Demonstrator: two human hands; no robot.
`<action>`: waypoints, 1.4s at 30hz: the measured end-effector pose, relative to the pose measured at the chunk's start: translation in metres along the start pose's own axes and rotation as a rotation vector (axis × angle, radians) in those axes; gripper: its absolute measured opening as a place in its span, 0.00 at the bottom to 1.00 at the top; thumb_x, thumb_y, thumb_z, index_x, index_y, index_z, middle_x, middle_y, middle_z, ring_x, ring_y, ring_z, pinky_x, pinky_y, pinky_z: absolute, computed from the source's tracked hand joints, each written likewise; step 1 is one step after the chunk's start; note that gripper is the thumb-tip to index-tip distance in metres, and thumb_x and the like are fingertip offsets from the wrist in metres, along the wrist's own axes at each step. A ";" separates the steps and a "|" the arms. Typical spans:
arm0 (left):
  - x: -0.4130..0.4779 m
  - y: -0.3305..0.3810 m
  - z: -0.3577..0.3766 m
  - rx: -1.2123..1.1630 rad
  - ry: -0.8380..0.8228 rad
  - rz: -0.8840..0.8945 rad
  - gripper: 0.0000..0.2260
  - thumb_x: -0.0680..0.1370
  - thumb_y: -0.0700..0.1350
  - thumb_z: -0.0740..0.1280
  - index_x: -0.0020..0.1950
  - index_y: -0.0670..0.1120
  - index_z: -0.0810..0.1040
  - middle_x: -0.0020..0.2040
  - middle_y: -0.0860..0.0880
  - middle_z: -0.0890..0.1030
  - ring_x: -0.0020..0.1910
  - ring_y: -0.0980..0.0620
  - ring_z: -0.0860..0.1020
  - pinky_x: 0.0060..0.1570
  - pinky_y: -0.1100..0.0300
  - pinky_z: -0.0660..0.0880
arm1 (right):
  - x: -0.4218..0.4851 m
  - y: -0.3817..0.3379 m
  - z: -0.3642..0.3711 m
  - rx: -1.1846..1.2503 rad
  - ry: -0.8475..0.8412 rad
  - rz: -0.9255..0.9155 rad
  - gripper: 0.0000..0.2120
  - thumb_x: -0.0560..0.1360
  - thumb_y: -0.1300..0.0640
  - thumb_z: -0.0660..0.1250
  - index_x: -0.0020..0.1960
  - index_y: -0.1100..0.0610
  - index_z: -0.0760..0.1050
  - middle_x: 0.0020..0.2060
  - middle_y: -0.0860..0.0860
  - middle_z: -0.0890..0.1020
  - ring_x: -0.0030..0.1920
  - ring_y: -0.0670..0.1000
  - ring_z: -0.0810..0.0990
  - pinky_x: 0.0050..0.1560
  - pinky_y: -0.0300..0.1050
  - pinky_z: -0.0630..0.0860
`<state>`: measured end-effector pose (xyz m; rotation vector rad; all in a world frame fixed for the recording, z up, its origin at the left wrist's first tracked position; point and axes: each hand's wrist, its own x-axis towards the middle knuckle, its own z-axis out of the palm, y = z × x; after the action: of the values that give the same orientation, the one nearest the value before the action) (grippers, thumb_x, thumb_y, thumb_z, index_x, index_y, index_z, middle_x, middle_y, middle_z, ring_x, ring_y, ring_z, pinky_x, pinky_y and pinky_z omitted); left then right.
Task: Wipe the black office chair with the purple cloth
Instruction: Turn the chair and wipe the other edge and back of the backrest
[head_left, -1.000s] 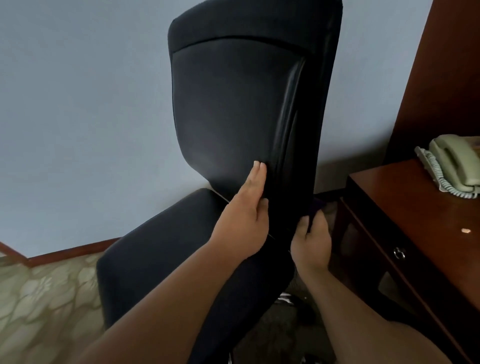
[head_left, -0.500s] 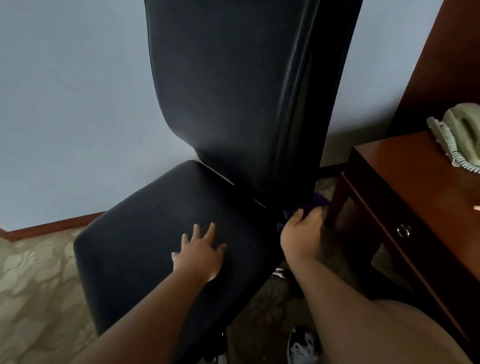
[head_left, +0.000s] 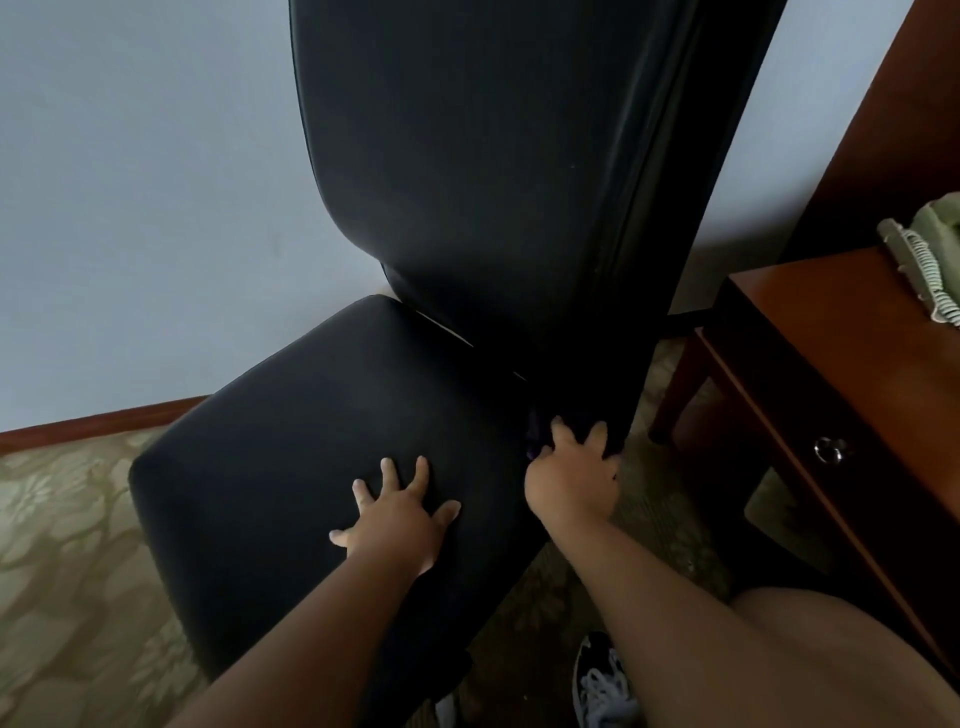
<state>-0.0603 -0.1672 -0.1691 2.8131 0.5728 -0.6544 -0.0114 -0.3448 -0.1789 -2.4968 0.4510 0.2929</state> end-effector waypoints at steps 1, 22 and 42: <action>0.001 0.000 0.001 0.006 0.000 0.000 0.33 0.78 0.69 0.53 0.77 0.66 0.41 0.80 0.55 0.39 0.78 0.41 0.40 0.64 0.25 0.57 | -0.002 -0.003 0.002 -0.082 -0.007 -0.046 0.25 0.82 0.50 0.55 0.78 0.41 0.58 0.80 0.55 0.47 0.76 0.68 0.54 0.70 0.62 0.65; 0.003 -0.019 0.006 0.092 0.008 0.101 0.32 0.78 0.69 0.50 0.77 0.65 0.39 0.80 0.53 0.38 0.78 0.40 0.39 0.64 0.26 0.56 | 0.027 -0.062 0.040 -0.443 -0.119 -0.601 0.27 0.81 0.44 0.52 0.80 0.39 0.53 0.82 0.49 0.50 0.79 0.62 0.47 0.74 0.69 0.47; 0.001 -0.022 -0.005 0.076 -0.039 0.095 0.33 0.78 0.69 0.53 0.77 0.64 0.41 0.80 0.53 0.39 0.78 0.40 0.39 0.64 0.26 0.56 | -0.022 -0.029 0.016 -0.299 -0.279 -0.597 0.29 0.80 0.40 0.60 0.79 0.37 0.55 0.81 0.46 0.55 0.80 0.58 0.49 0.78 0.60 0.50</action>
<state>-0.0664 -0.1460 -0.1675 2.8704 0.4122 -0.7247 -0.0223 -0.3074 -0.1702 -2.6763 -0.4804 0.4789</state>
